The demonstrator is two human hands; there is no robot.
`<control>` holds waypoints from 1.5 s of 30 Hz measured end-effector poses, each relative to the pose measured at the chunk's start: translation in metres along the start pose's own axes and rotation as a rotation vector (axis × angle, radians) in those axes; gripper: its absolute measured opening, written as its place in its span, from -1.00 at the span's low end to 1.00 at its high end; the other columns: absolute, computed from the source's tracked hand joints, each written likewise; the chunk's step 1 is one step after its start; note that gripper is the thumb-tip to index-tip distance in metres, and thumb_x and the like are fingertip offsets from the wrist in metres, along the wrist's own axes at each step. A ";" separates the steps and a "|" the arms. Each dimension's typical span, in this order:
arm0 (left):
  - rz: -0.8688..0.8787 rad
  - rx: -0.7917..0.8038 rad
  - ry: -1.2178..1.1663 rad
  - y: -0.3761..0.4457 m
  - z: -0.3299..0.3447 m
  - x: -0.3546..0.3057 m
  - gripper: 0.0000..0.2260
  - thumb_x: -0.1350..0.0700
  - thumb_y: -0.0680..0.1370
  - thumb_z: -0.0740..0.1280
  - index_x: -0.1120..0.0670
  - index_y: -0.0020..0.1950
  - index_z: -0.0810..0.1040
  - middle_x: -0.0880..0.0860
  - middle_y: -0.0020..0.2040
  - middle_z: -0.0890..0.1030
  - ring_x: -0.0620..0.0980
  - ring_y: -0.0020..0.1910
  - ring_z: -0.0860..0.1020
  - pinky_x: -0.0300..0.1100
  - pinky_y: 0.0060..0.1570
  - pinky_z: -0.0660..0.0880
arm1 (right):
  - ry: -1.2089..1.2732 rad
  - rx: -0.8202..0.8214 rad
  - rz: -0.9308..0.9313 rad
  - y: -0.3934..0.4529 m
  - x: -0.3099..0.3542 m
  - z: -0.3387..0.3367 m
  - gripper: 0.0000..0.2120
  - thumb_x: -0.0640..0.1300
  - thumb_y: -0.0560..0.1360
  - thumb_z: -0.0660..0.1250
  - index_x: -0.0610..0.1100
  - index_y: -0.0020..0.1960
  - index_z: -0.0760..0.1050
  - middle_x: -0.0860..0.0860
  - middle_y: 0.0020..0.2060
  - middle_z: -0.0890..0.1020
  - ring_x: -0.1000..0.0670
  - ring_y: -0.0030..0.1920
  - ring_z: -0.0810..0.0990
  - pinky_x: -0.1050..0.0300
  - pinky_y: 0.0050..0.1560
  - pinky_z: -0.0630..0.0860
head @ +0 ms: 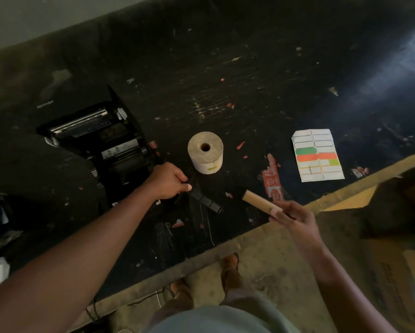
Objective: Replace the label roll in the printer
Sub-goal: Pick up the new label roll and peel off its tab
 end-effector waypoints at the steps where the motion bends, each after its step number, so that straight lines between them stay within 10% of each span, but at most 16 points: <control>1: 0.003 0.028 0.062 0.004 0.006 -0.006 -0.77 0.11 0.54 0.55 0.07 0.19 0.71 0.03 0.12 0.75 -0.04 0.16 0.68 0.06 0.32 0.59 | -0.003 -0.006 -0.003 0.000 0.001 0.000 -0.87 -0.33 0.52 0.48 -0.20 0.04 0.69 -0.05 -0.05 0.78 -0.04 -0.01 0.78 0.22 -0.10 0.71; 12: -0.014 0.058 0.284 0.031 0.041 -0.020 -0.75 0.06 0.53 0.54 0.04 0.19 0.67 0.05 0.22 0.68 0.00 0.19 0.65 0.02 0.24 0.60 | -0.014 0.000 -0.012 0.007 -0.008 0.025 -0.80 -0.28 0.54 0.49 -0.24 0.17 0.68 -0.15 0.01 0.75 -0.04 -0.14 0.75 0.15 -0.07 0.70; 15: 0.072 -0.252 0.254 0.020 0.012 -0.023 -0.76 -0.07 0.48 0.56 -0.04 -0.02 0.56 0.00 0.10 0.58 -0.07 -0.03 0.57 -0.03 -0.04 0.63 | -0.007 -0.011 0.004 0.010 -0.016 0.025 -0.75 -0.15 0.49 0.54 -0.16 0.15 0.71 -0.10 0.02 0.77 -0.08 -0.08 0.77 0.07 -0.03 0.71; 19: 0.311 -0.639 0.273 0.002 -0.018 -0.049 -0.56 -0.28 0.36 0.52 -0.10 0.07 0.47 0.00 0.23 0.36 -0.05 0.16 0.41 -0.14 -0.13 0.50 | -0.043 -0.027 0.002 0.015 -0.022 0.024 -0.83 -0.13 0.53 0.55 -0.03 0.12 0.73 -0.09 0.01 0.78 -0.11 -0.07 0.78 0.07 -0.03 0.70; 26: 0.168 -0.463 0.415 0.041 -0.010 -0.078 -0.38 -0.36 0.31 0.57 -0.07 0.25 0.61 0.07 0.52 0.27 0.19 0.43 0.40 0.09 0.17 0.56 | -0.188 -0.084 -0.024 0.018 -0.026 0.030 -0.84 -0.12 0.53 0.56 0.11 0.04 0.73 -0.01 -0.05 0.78 -0.02 -0.04 0.77 0.17 -0.07 0.65; 31: 0.173 -0.394 0.364 0.053 -0.004 -0.078 -0.47 -0.26 0.35 0.61 0.00 0.21 0.71 0.06 0.43 0.40 0.15 0.27 0.55 0.03 0.09 0.57 | -0.492 -0.120 -0.093 0.018 -0.024 0.049 -0.75 -0.13 0.52 0.57 0.04 0.16 0.66 0.13 0.02 0.69 0.22 -0.05 0.68 0.39 -0.13 0.58; 38: 0.065 -0.390 -0.032 0.054 -0.034 -0.056 -0.63 -0.26 0.36 0.61 -0.03 -0.01 0.73 -0.08 0.17 0.57 -0.16 0.00 0.49 -0.23 -0.12 0.36 | -0.815 -0.105 -0.134 0.020 -0.026 0.082 -0.67 -0.07 0.53 0.55 0.01 0.26 0.60 0.07 0.19 0.54 0.15 -0.05 0.57 0.40 -0.11 0.45; 45: -0.130 -0.287 -0.808 0.002 -0.035 -0.014 -0.61 -0.23 0.29 0.65 -0.03 -0.03 0.77 -0.04 0.06 0.74 -0.05 0.11 0.69 -0.05 0.06 0.67 | -0.754 -0.186 -0.495 0.009 0.071 0.122 -0.66 0.11 0.56 0.44 0.02 0.29 0.59 0.13 0.13 0.55 0.19 -0.08 0.54 0.36 -0.13 0.45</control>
Point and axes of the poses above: each hand's wrist, its own y-axis towards the middle knuckle, its own z-axis out of the palm, x = y × z, the point moved 7 cm from there along y, towards the middle knuckle
